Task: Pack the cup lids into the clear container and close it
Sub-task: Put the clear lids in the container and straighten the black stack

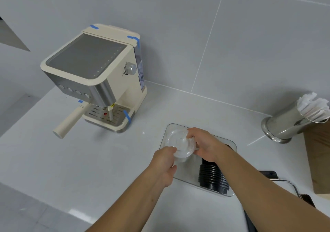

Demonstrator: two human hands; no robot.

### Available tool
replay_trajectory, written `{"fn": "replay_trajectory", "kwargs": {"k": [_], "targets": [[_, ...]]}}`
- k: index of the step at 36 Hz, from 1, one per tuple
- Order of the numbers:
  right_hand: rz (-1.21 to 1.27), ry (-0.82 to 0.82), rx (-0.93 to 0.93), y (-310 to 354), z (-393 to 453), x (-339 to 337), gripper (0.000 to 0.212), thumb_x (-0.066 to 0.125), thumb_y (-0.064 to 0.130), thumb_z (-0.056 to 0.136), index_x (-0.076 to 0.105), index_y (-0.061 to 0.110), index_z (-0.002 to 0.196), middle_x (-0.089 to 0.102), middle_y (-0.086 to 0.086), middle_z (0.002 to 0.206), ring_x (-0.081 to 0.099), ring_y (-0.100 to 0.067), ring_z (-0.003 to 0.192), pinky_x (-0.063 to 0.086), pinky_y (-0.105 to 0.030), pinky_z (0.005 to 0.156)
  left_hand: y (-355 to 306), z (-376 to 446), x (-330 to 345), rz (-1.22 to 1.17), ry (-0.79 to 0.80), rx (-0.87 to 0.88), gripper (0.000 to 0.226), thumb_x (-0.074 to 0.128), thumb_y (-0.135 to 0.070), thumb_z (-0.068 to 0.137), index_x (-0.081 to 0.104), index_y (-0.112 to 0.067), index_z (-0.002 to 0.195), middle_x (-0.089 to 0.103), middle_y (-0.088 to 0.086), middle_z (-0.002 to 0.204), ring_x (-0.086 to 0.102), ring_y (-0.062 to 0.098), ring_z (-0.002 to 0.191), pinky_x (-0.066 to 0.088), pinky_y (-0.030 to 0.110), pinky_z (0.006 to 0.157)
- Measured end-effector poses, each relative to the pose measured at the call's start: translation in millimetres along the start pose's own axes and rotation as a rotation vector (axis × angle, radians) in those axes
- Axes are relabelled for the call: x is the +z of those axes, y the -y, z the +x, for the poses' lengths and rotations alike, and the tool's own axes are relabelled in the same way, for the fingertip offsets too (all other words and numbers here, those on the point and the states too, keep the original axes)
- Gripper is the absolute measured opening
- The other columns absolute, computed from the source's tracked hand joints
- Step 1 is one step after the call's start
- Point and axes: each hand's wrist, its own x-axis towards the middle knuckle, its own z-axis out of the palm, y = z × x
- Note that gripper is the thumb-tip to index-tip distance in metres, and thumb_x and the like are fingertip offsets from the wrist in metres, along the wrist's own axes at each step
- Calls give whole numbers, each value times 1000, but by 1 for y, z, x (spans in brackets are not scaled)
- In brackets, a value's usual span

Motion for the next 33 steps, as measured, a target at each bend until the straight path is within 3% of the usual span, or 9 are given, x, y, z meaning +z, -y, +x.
{"fn": "replay_trajectory", "kwargs": {"k": [3, 8, 12, 19, 25, 30, 33], "targets": [[35, -32, 33, -1, 7, 1, 37, 55, 9, 77, 64, 9, 113, 61, -10, 103, 57, -26, 91, 48, -34, 78, -2, 3, 3, -18, -10, -9, 58, 57, -17, 95, 37, -9, 149, 37, 12, 154, 37, 26, 141, 33, 37, 112], [52, -76, 54, -5, 13, 11, 13, 53, 11, 81, 61, 13, 91, 59, -7, 89, 56, -23, 80, 46, -33, 75, -2, 10, 5, -42, -44, -29, 56, 55, -17, 95, 37, -12, 148, 34, 9, 156, 31, 24, 144, 30, 37, 114], [72, -90, 71, -12, 18, 13, 8, 52, 11, 81, 59, 11, 86, 56, -6, 78, 52, -21, 69, 44, -30, 66, 0, 16, 6, -48, -69, -40, 52, 53, -14, 94, 42, -13, 145, 40, 7, 150, 36, 24, 140, 29, 36, 113], [20, -127, 70, -17, 25, 13, 9, 53, 13, 77, 58, 12, 84, 55, -9, 90, 50, -25, 83, 42, -34, 75, 5, 25, 11, -55, -96, -58, 53, 51, -14, 93, 41, -16, 146, 41, 5, 149, 37, 22, 138, 27, 37, 113], [-3, -142, 78, -17, 23, 13, 14, 55, 13, 75, 59, 12, 88, 54, -12, 100, 49, -26, 89, 44, -36, 79, 5, 28, 10, -28, -80, -55, 48, 50, -12, 90, 50, -16, 138, 51, 4, 135, 47, 22, 122, 32, 34, 106], [2, -138, 81, -14, 18, 13, 12, 54, 10, 77, 60, 11, 88, 53, -13, 103, 49, -27, 90, 48, -39, 82, 8, 25, 6, -33, -76, -60, 49, 51, -11, 91, 47, -14, 141, 49, 6, 137, 46, 24, 125, 34, 32, 104], [23, -144, 82, -11, 12, 12, 7, 54, 7, 80, 58, 11, 85, 52, -11, 91, 49, -25, 80, 46, -35, 75, 10, 16, 2, -46, -55, -42, 55, 54, -14, 93, 41, -13, 147, 41, 9, 150, 40, 26, 137, 33, 34, 111]]}}
